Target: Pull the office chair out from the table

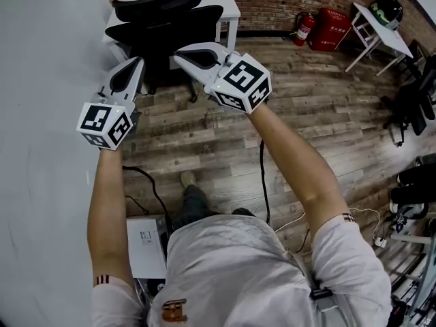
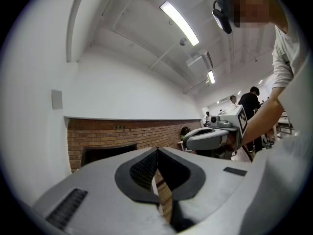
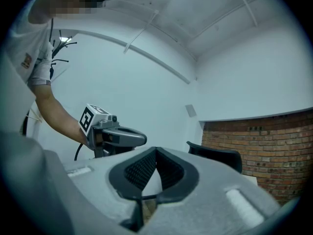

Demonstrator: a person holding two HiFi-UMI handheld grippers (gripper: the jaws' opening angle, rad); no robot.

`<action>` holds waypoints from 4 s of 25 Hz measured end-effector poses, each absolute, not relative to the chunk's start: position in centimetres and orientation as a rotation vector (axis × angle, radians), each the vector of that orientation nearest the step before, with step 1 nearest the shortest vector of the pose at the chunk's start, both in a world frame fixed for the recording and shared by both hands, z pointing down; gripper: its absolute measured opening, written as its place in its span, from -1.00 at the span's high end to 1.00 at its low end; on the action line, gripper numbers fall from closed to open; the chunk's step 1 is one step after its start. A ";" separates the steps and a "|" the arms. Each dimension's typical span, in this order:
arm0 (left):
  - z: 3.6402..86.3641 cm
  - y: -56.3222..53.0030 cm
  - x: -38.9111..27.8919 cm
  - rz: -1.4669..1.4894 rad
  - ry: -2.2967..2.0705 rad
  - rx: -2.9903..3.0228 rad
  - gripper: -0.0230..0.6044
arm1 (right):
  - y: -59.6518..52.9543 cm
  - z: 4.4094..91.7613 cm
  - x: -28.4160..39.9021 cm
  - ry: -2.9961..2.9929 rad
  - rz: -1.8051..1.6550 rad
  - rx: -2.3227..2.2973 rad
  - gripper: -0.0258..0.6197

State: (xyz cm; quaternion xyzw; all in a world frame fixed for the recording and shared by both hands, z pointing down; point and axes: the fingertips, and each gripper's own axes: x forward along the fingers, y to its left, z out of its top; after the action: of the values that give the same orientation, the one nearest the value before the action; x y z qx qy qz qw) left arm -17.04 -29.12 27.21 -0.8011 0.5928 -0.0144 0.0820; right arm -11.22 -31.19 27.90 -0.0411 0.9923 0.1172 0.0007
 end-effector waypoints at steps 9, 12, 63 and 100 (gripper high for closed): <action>29.3 -36.4 -26.6 -0.130 1.718 -2.418 0.92 | -39.0 29.4 -20.0 3.150 0.383 -0.226 0.92; 29.4 -38.9 -29.5 -0.161 1.701 -2.422 0.92 | -41.5 29.7 -22.3 3.159 0.401 -0.271 0.91; 48.7 -59.3 -52.3 -1.689 1.162 -2.177 -0.03 | -72.5 48.0 -21.2 3.988 1.410 -0.129 -0.04; 52.1 -54.4 -52.0 -1.927 0.979 -1.969 0.71 | -67.0 51.7 -22.1 3.870 1.760 0.162 0.65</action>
State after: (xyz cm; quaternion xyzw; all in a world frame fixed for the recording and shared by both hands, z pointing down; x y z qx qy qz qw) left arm -52.00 -54.43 52.10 -0.6695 0.3329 -0.6551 0.1088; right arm -22.12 -67.05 51.74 0.0324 0.7724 0.3512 -0.5283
